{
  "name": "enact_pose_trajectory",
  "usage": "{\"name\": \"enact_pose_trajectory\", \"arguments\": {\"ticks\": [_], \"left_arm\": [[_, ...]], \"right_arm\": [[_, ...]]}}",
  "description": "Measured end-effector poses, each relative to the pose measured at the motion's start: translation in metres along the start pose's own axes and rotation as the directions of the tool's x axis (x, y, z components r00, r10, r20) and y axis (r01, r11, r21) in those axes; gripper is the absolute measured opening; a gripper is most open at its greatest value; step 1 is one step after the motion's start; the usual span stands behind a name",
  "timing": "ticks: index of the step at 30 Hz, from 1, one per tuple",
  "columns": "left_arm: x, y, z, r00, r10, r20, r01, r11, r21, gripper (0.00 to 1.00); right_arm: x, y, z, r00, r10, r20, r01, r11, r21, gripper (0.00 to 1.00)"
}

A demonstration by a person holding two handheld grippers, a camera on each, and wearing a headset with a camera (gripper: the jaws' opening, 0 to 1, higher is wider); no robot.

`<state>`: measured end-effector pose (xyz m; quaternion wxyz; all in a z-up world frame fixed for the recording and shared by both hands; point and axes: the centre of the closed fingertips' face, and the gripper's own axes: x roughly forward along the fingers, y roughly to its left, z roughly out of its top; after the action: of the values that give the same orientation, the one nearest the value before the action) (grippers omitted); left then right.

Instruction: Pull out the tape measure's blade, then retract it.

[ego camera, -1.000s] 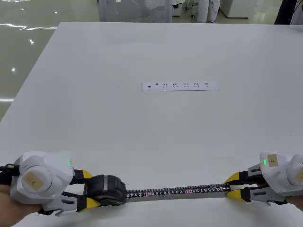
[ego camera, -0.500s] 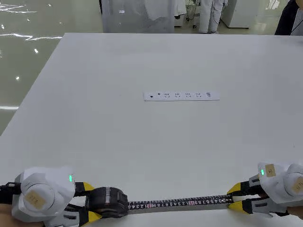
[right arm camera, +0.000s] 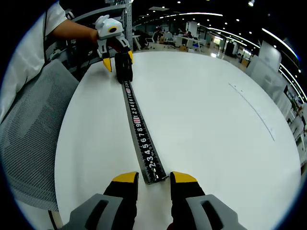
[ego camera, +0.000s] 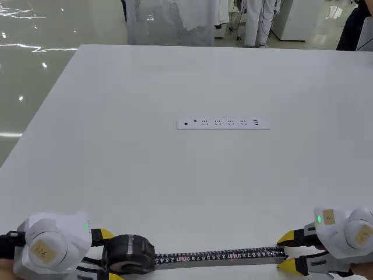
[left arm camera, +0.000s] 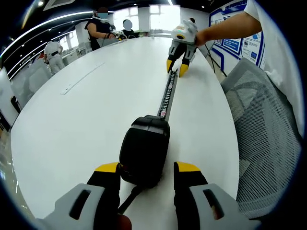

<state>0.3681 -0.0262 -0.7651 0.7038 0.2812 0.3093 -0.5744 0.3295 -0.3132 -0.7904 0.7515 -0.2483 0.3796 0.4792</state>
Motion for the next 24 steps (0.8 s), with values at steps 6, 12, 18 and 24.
{"name": "enact_pose_trajectory", "arguments": {"ticks": [6,12,18,24], "left_arm": [[-0.002,0.000,-0.002,1.0000,-0.001,0.006,0.001,1.000,-0.019,0.43],[-0.009,0.001,0.000,0.9989,0.016,0.044,-0.012,0.996,-0.086,0.51],[-0.017,-0.001,0.004,0.9952,0.048,0.085,-0.033,0.985,-0.168,0.57],[-0.021,-0.008,-0.001,0.9922,0.080,0.096,-0.056,0.973,-0.226,0.66]], "right_arm": [[-0.004,-0.002,0.005,0.9996,-0.017,0.024,0.017,1.000,0.022,0.26],[-0.004,0.002,0.008,0.9983,-0.043,0.041,0.039,0.995,0.090,0.38],[-0.009,0.007,0.012,0.9950,-0.074,0.067,0.062,0.985,0.159,0.52],[-0.014,0.010,0.015,0.9891,-0.121,0.084,0.104,0.978,0.183,0.64]]}}
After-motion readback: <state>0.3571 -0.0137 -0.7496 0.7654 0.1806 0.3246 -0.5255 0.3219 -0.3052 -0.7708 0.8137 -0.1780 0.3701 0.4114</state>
